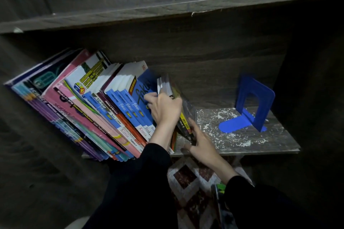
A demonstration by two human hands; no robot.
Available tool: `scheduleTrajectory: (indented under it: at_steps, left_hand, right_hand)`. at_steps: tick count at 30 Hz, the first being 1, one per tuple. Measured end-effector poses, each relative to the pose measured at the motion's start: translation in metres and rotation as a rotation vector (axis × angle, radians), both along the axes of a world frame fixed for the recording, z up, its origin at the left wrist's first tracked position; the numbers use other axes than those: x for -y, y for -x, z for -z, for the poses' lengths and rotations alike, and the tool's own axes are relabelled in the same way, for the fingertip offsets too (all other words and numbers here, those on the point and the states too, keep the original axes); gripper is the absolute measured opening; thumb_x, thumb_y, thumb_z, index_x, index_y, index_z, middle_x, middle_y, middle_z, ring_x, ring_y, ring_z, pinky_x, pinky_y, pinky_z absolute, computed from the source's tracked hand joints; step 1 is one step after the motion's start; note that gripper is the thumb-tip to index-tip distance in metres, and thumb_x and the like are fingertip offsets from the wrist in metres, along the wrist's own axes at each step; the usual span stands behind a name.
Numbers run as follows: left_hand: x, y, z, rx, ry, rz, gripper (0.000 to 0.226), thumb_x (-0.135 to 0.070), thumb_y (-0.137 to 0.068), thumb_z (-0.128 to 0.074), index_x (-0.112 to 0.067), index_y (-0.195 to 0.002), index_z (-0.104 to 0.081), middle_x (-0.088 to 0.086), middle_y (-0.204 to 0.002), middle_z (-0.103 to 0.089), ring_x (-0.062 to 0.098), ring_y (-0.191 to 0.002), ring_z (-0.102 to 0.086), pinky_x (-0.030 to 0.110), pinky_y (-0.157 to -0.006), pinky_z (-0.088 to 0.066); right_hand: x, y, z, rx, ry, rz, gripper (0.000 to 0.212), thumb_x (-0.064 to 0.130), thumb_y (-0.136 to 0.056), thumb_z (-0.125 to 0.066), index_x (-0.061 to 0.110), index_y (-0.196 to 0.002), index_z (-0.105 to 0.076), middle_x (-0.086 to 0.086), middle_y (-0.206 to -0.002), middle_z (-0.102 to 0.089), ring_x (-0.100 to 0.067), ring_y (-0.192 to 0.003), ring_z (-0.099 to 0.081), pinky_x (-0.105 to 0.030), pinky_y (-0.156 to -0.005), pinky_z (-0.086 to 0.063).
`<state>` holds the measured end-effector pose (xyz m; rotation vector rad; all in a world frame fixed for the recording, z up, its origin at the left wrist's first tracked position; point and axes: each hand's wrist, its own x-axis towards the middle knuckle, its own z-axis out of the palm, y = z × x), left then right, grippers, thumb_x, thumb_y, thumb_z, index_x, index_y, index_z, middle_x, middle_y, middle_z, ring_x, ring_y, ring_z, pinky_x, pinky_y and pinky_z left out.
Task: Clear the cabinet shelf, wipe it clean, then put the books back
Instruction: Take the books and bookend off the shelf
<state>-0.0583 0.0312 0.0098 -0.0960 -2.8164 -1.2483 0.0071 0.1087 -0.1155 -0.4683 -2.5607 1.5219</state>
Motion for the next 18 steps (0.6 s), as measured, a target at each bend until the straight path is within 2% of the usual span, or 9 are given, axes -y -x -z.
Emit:
scheduleTrajectory:
  at_steps: [2,4,5,7,8,10,12,15,18]
  left_hand:
    - [-0.003,0.001,0.002,0.007,0.037,-0.002,0.050,-0.032,-0.090,-0.058,-0.013,-0.134,-0.045,0.016,-0.143,-0.025,0.037,-0.131,-0.025,0.040,-0.103,-0.029]
    - [-0.006,0.001,0.007,0.016,0.068,0.025,0.059,-0.034,-0.090,-0.057,-0.018,-0.141,-0.033,0.019,-0.144,-0.031,0.036,-0.134,-0.019,0.043,-0.107,-0.022]
    - [-0.007,0.000,0.010,0.012,0.030,0.050,0.062,-0.034,-0.091,-0.057,-0.019,-0.143,-0.028,0.020,-0.143,-0.035,0.036,-0.135,-0.021,0.043,-0.105,-0.024]
    - [-0.009,-0.001,0.021,-0.036,-0.118,0.109,0.068,-0.030,-0.092,-0.058,-0.022,-0.147,-0.018,0.019,-0.135,-0.045,0.035,-0.128,-0.039,0.036,-0.090,-0.034]
    - [-0.009,-0.003,0.027,-0.085,-0.159,0.128,0.074,-0.029,-0.092,-0.059,-0.026,-0.149,-0.011,0.020,-0.130,-0.049,0.035,-0.118,-0.049,0.034,-0.082,-0.036]
    - [-0.011,-0.007,0.036,-0.181,-0.111,0.127,0.086,-0.025,-0.093,-0.060,-0.034,-0.151,0.002,0.021,-0.119,-0.054,0.032,-0.097,-0.059,0.033,-0.074,-0.041]
    - [-0.011,-0.007,0.042,-0.246,-0.090,0.090,0.081,-0.018,-0.093,-0.059,-0.035,-0.150,-0.004,0.019,-0.116,-0.055,0.026,-0.085,-0.058,0.033,-0.071,-0.044]
    - [-0.009,-0.003,0.048,-0.290,-0.218,0.071,0.060,-0.007,-0.090,-0.058,-0.029,-0.138,-0.028,0.015,-0.112,-0.061,0.021,-0.080,-0.063,0.031,-0.066,-0.050]
    - [-0.003,-0.009,0.051,-0.346,-0.314,0.133,0.054,-0.002,-0.085,-0.061,-0.028,-0.127,-0.038,0.008,-0.093,-0.066,0.006,-0.058,-0.059,0.016,-0.056,-0.048]
  right_hand:
    - [-0.001,-0.001,0.002,-0.001,0.004,0.007,0.099,0.017,-0.073,-0.068,0.053,-0.144,-0.009,-0.002,-0.140,-0.047,-0.025,-0.134,-0.038,-0.044,-0.106,-0.038]
    - [-0.003,-0.002,0.002,0.004,0.005,0.014,0.100,0.014,-0.075,-0.067,0.052,-0.146,-0.008,-0.004,-0.138,-0.047,-0.025,-0.132,-0.040,-0.037,-0.101,-0.040]
    - [-0.004,-0.003,0.001,0.012,-0.001,0.008,0.099,0.012,-0.077,-0.066,0.050,-0.147,-0.007,-0.004,-0.139,-0.045,-0.025,-0.132,-0.038,-0.036,-0.100,-0.039]
    - [-0.005,-0.005,0.000,-0.009,-0.025,-0.016,0.098,0.010,-0.080,-0.064,0.048,-0.148,-0.004,-0.002,-0.144,-0.042,-0.025,-0.136,-0.033,-0.037,-0.105,-0.035]
    - [-0.005,-0.006,-0.001,-0.033,-0.043,-0.033,0.099,0.009,-0.080,-0.063,0.049,-0.148,-0.001,0.001,-0.148,-0.039,-0.024,-0.137,-0.032,-0.038,-0.107,-0.033]
    - [-0.005,-0.008,-0.003,-0.067,-0.094,-0.069,0.100,0.011,-0.082,-0.060,0.051,-0.146,0.004,0.009,-0.153,-0.032,-0.024,-0.137,-0.031,-0.037,-0.107,-0.031]
    - [-0.004,-0.010,-0.004,-0.094,-0.171,-0.103,0.099,0.013,-0.083,-0.058,0.053,-0.145,0.007,0.014,-0.156,-0.023,-0.024,-0.138,-0.029,-0.037,-0.109,-0.027]
    - [-0.004,-0.009,-0.002,-0.111,-0.275,-0.180,0.101,0.015,-0.083,-0.059,0.050,-0.142,0.015,0.014,-0.159,-0.009,-0.016,-0.145,-0.017,-0.041,-0.118,-0.015]
    - [-0.003,-0.010,0.007,-0.119,-0.328,-0.204,0.091,0.028,-0.092,-0.056,0.049,-0.139,0.019,0.013,-0.160,-0.003,-0.011,-0.147,-0.009,-0.039,-0.118,-0.006]
